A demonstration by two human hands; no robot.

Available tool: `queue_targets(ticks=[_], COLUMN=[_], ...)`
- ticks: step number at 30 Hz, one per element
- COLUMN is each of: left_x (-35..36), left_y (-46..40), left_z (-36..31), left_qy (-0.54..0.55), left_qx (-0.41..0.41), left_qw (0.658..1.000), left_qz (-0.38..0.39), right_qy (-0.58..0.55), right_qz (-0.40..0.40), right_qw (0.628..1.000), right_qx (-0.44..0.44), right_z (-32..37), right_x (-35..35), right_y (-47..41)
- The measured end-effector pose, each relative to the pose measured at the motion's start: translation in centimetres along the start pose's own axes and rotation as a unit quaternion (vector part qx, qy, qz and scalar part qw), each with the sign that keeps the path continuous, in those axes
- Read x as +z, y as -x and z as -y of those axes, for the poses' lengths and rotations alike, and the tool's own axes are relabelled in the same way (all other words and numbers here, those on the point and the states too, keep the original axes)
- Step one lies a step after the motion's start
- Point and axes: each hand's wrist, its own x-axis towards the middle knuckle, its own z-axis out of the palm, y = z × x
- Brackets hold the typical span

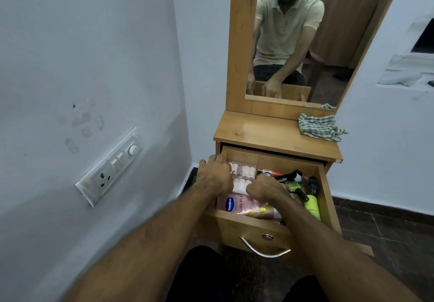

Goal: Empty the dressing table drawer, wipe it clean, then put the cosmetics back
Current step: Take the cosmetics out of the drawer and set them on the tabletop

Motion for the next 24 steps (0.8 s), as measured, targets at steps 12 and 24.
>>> queue_targets(ticks=[12,24], left_x=[0.0,-1.9], left_y=[-1.6,1.5], left_z=[0.3,0.4], left_qy=[0.044,0.275], left_qx=[0.002,-0.076], left_qw=[0.999,0.957], left_qz=[-0.027,-0.053], right_qy=[-0.266,-0.442], right_qz=[-0.075,-0.097], right_qw=[0.953,0.889], right_qx=[0.126,0.069], right_z=[-0.4,-0.2], right_x=[0.4,-1.3], right_y=[-1.5,0.9])
